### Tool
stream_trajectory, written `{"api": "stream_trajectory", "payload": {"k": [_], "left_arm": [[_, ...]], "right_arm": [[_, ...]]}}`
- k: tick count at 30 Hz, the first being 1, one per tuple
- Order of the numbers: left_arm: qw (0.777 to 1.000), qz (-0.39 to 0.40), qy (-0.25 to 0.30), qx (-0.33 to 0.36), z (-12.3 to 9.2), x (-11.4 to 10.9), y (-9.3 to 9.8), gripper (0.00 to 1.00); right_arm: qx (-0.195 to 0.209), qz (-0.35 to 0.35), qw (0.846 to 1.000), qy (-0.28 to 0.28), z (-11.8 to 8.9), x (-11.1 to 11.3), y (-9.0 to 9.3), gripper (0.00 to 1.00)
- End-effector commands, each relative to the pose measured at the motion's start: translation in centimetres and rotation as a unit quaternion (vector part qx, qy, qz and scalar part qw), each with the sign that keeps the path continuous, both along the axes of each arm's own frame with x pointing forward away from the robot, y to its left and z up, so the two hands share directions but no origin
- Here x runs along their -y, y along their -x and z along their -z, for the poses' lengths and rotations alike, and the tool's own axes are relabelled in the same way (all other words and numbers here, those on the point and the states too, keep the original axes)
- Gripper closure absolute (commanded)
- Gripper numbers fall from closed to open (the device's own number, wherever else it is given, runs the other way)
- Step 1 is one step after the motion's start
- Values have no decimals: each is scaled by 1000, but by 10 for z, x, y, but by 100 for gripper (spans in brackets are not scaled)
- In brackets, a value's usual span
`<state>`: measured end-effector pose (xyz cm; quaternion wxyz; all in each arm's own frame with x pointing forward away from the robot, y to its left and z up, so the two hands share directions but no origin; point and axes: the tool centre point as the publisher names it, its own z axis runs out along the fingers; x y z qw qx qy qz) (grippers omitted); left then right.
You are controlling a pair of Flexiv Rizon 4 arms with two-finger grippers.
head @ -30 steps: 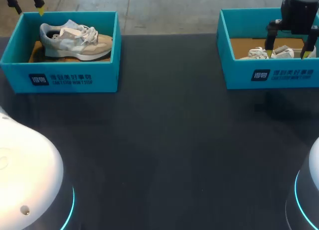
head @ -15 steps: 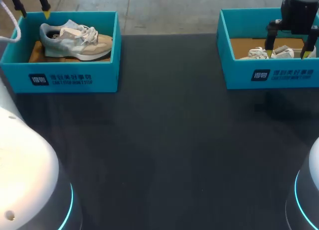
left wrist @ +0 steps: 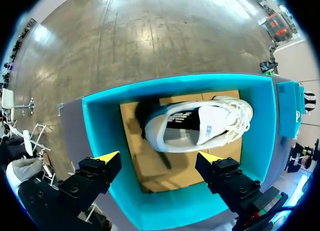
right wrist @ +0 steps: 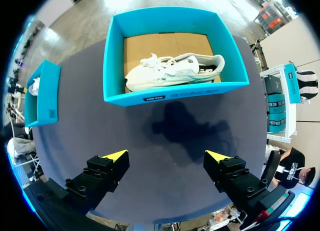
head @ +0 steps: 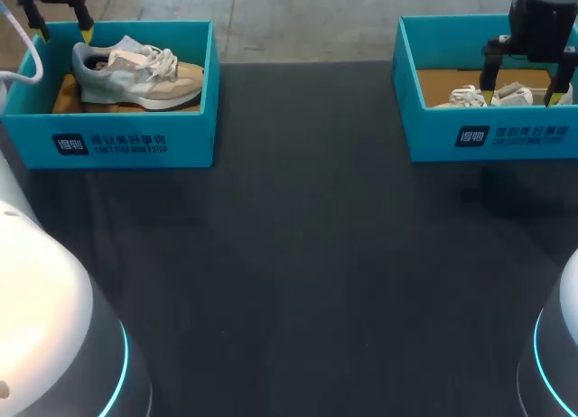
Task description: Take the shoe out of the shoebox, open the shoe tongue, remove and reinsert the insole, then place the shoe into the shoebox
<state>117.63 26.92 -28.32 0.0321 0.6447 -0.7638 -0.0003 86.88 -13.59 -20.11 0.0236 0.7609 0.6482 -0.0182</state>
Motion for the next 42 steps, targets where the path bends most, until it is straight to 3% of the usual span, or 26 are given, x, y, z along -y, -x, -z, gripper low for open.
{"api": "stream_trajectory", "payload": {"k": [1, 22, 32, 42], "left_arm": [[1000, -4, -8, 3, 10, 0, -2, 0], [1000, -8, -12, 14, 44, -2, -19, 0], [1000, -14, -19, 18, 53, -3, -27, 10], [999, -18, -28, 18, 64, 1, -32, 9]], "right_arm": [[1, 0, 1000, -1, 0, 1, 1, 0], [1, 0, 1000, -1, 0, 1, 1, 0], [1, 0, 1000, -1, 0, 1, 1, 0], [1, 0, 1000, -1, 0, 1, 1, 0]]}}
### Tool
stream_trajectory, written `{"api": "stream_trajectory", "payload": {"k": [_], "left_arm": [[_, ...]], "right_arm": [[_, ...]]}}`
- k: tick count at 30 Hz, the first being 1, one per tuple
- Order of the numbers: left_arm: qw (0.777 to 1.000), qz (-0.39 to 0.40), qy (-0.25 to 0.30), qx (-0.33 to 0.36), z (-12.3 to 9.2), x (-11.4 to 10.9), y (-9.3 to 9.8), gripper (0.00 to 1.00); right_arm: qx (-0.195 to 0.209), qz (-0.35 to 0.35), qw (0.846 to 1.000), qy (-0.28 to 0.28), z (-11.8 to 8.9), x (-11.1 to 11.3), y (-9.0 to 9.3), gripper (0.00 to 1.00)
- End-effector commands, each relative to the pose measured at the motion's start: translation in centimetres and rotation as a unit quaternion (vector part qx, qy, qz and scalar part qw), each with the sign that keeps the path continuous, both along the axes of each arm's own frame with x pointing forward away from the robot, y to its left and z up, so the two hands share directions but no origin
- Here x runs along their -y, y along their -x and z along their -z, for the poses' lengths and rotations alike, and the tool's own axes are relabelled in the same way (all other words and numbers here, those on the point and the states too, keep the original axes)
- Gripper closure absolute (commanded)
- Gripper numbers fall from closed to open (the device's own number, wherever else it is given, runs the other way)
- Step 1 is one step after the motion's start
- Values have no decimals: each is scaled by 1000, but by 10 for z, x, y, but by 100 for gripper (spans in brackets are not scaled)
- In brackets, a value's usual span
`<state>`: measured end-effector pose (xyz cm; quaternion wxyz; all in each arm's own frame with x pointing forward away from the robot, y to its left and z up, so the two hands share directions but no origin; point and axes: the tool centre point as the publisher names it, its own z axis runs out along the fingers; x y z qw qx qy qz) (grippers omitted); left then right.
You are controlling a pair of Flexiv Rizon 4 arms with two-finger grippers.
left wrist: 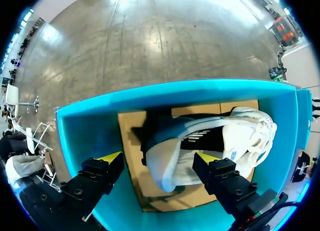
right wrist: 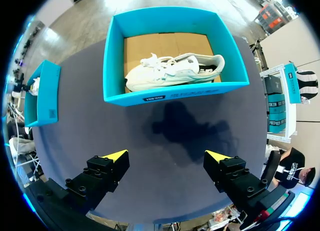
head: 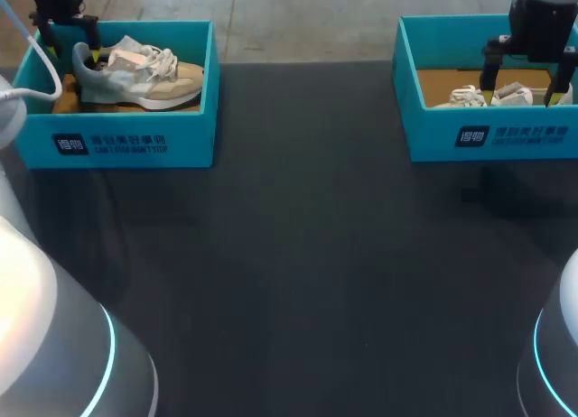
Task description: Take the shoe out of the shoebox, open the shoe tongue, remove and reinsert the insole, then place the shoe into the shoebox
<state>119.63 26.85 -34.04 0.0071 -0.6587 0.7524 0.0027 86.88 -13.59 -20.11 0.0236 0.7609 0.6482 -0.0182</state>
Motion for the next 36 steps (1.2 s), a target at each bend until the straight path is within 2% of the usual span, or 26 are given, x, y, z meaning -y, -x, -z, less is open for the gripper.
{"api": "stream_trajectory", "payload": {"k": [1, 17, 36], "left_arm": [[1000, -1, -1, -11, 8, 1, -12, 9], [1000, -12, -6, -21, 19, -3, -10, 26], [999, -17, -15, -31, 36, -5, -8, 36]], "right_arm": [[1, 0, 1000, -1, 0, 1, 1, 0], [1, 0, 1000, -1, 0, 1, 1, 0], [1, 0, 1000, -1, 0, 1, 1, 0]]}}
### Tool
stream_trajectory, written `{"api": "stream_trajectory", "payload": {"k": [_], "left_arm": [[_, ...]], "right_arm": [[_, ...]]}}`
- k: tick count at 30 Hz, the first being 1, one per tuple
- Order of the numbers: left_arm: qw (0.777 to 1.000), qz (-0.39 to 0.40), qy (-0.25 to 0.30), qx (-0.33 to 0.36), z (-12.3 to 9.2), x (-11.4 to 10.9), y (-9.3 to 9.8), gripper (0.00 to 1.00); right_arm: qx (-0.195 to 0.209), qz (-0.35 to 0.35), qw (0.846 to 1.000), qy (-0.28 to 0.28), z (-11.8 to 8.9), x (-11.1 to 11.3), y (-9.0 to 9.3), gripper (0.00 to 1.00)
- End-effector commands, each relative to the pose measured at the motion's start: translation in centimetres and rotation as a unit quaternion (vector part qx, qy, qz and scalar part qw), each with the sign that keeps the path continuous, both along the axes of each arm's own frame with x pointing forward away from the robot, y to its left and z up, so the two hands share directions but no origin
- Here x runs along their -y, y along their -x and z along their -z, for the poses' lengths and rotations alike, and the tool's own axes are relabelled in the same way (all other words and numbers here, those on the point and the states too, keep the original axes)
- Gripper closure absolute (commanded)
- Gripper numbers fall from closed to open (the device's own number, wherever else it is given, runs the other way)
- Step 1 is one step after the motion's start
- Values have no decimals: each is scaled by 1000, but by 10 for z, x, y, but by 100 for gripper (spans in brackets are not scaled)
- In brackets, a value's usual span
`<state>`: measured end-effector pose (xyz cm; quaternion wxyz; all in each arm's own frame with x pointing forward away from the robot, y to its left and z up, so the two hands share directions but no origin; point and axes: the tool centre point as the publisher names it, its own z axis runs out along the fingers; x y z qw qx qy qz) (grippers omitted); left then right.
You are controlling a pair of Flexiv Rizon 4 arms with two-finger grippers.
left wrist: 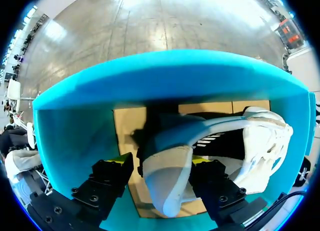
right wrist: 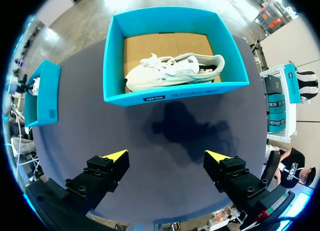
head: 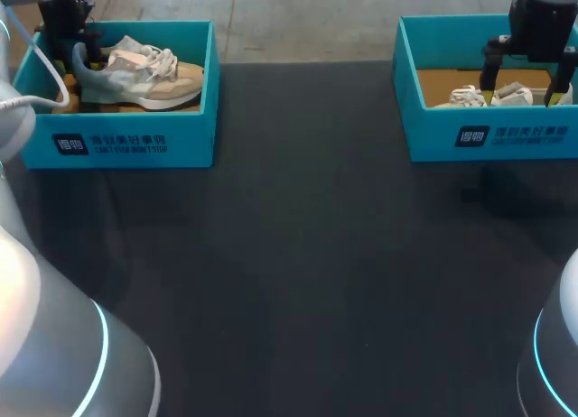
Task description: Take the shoe out of the shoebox, open the shoe tongue, remove and reinsert the insole, then place the shoe into the shoebox
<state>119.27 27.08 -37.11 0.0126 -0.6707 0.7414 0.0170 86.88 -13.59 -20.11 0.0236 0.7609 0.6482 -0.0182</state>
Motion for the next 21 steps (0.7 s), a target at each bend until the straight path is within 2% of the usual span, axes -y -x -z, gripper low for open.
{"api": "stream_trajectory", "payload": {"k": [1, 21], "left_arm": [[1000, -1, -1, -26, 6, -3, -11, 36], [999, -3, -2, -35, 15, -4, -9, 36]], "right_arm": [[1, 0, 1000, -1, 0, 1, 1, 0], [1, 0, 1000, -1, 0, 1, 1, 0]]}}
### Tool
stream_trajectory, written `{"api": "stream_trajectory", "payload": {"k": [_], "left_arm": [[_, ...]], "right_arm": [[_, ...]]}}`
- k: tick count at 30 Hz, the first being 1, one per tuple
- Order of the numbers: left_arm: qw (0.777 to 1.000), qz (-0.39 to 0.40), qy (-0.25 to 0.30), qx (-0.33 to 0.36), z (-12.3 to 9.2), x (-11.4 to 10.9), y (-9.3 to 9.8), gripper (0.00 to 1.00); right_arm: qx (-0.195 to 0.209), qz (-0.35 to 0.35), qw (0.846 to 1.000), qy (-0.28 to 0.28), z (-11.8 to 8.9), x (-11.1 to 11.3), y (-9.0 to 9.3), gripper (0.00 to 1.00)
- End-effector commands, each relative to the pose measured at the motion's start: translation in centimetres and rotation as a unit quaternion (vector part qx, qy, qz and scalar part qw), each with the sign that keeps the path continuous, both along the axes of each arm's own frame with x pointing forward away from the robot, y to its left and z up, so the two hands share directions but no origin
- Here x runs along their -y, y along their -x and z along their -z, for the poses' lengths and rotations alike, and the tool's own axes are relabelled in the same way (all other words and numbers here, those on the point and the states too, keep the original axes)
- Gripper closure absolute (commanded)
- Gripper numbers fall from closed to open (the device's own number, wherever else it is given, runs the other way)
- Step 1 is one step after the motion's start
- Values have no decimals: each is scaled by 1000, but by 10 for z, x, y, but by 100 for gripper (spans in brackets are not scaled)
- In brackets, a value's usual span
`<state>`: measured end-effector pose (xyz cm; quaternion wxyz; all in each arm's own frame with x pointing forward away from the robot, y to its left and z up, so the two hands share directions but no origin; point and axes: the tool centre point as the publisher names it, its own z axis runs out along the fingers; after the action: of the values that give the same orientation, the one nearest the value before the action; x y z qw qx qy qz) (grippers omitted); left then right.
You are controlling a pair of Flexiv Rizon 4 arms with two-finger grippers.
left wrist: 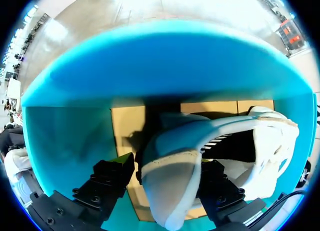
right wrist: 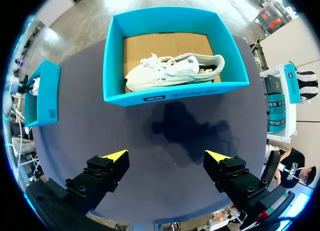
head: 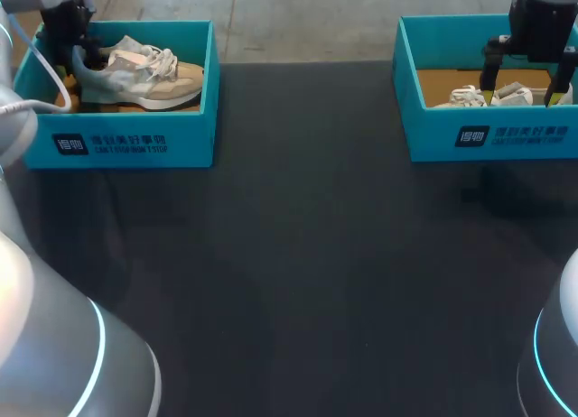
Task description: Take the shoe out of the shoebox, open the shoe tongue, remove and reinsert the insole, then place the shoe into the shoebox
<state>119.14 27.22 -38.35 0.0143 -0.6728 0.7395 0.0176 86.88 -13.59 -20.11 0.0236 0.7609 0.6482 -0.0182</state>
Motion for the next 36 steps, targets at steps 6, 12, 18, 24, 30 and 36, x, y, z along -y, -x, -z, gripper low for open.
{"api": "stream_trajectory", "payload": {"k": [6, 12, 18, 24, 30, 36], "left_arm": [[999, 2, 0, -39, 4, -2, -10, 51], [999, 3, 0, -44, 6, -2, -9, 56], [999, 5, 0, -48, 7, -2, -9, 63], [999, 9, 4, -49, 5, -2, -8, 100], [999, 15, 15, -50, -3, -2, -4, 100], [998, 27, 30, -42, -22, 2, -2, 100]], "right_arm": [[1, 0, 1000, -1, 0, 1, 1, 0], [1, 0, 1000, -1, 0, 1, 1, 0], [1, 0, 1000, -1, 0, 1, 1, 0], [1, 0, 1000, -1, 0, 1, 1, 0], [1, 0, 1000, -1, 0, 1, 1, 0], [1, 0, 1000, -1, 0, 1, 1, 0]]}}
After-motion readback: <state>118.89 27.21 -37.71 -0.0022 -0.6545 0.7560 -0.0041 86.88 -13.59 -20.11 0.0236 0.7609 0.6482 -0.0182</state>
